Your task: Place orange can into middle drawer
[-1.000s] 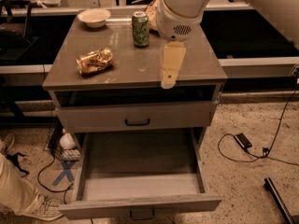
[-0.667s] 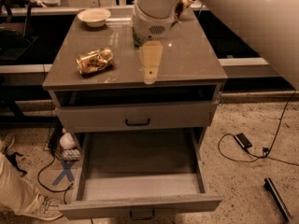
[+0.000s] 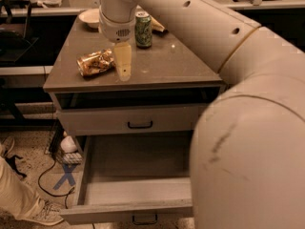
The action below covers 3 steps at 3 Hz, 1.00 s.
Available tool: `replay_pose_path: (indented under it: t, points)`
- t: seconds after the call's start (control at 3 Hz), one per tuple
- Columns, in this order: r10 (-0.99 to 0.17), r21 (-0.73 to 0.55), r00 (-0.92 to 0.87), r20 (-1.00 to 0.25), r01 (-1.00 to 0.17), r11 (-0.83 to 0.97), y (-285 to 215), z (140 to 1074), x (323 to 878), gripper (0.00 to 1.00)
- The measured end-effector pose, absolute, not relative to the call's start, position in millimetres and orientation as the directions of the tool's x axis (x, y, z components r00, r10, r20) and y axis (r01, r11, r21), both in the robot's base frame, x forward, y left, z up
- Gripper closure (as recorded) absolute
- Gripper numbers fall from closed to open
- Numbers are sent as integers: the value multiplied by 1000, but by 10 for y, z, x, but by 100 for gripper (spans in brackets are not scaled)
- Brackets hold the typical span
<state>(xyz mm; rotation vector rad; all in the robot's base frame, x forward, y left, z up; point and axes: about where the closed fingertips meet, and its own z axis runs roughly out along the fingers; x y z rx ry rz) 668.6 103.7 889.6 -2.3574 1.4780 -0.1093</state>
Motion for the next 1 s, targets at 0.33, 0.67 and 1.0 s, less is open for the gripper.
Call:
replay_pose_path:
  t: [0.33,0.67,1.0]
  points:
    - [-856,-325,506,-105,-831,-452,1342,8808,6801,0]
    - [-839,-287,540,-71,-816,-501,1548,8641,6927,0]
    - [-835,-260,547,-60,-816,-516,1598,8527,6984,0]
